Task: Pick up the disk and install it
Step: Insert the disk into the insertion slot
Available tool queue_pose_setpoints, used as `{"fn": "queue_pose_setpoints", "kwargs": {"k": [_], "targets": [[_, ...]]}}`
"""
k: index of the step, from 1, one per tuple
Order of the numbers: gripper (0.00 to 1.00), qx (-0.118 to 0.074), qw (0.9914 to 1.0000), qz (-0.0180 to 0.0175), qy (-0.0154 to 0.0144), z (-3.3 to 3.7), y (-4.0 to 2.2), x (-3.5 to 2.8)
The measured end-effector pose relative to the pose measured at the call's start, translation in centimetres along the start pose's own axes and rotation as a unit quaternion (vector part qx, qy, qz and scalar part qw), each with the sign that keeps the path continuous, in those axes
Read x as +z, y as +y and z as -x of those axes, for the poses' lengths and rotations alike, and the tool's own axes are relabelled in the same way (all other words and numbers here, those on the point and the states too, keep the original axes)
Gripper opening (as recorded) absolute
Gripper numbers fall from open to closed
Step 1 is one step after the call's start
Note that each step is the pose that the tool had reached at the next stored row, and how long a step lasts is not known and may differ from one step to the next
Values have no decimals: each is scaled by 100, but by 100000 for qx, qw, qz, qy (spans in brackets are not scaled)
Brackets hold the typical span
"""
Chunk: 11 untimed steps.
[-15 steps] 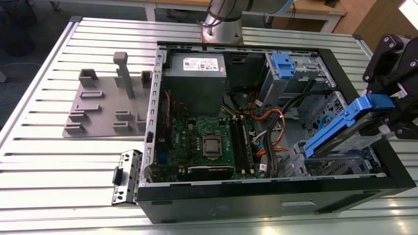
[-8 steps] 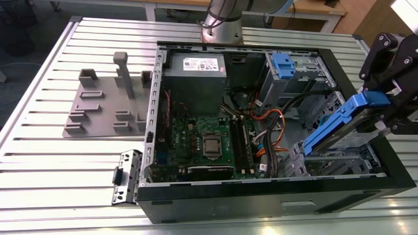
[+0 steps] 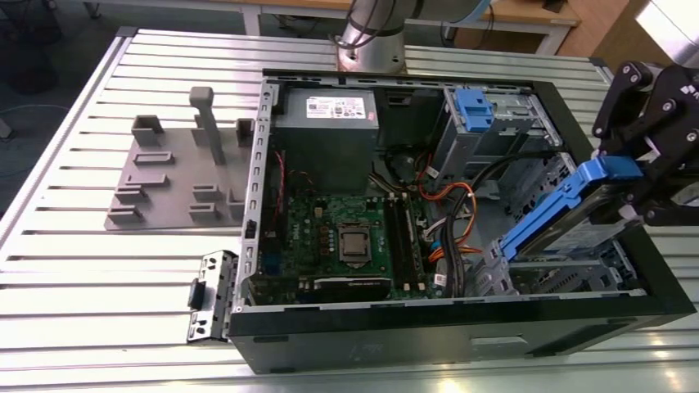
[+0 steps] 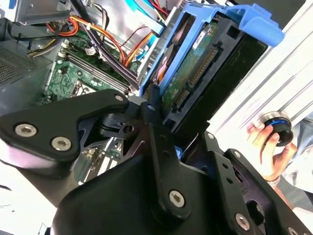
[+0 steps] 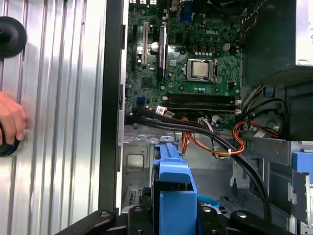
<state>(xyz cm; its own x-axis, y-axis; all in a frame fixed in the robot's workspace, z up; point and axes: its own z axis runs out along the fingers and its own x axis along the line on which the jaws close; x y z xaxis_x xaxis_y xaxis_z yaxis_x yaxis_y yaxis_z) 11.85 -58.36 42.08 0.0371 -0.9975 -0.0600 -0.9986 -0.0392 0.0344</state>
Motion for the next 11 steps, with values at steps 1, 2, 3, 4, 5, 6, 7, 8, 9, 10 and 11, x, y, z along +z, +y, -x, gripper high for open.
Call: {"fn": "queue_pose_setpoints", "kwargs": {"k": [1, 2, 3, 4, 5, 6, 7, 8, 9, 10, 11], "targets": [[36, -3, 100000, -1, 13, 9, -1, 5], [36, -8, 100000, -1, 17, 14, -1, 11], [36, -8, 100000, 1, 15, 14, -2, 22], [36, -4, 100000, 15, 17, 14, -2, 37], [36, 2, 100000, 37, 19, 13, -3, 56], [36, 4, 100000, 64, 25, 12, -3, 73], [36, 3, 100000, 85, 19, 11, -4, 91], [36, 5, 100000, 99, 12, 10, -5, 110], [36, 4, 100000, 107, 15, 9, -5, 128], [36, 6, 100000, 109, 21, 8, -6, 145], [36, 4, 100000, 109, 13, 6, -6, 165]]}}
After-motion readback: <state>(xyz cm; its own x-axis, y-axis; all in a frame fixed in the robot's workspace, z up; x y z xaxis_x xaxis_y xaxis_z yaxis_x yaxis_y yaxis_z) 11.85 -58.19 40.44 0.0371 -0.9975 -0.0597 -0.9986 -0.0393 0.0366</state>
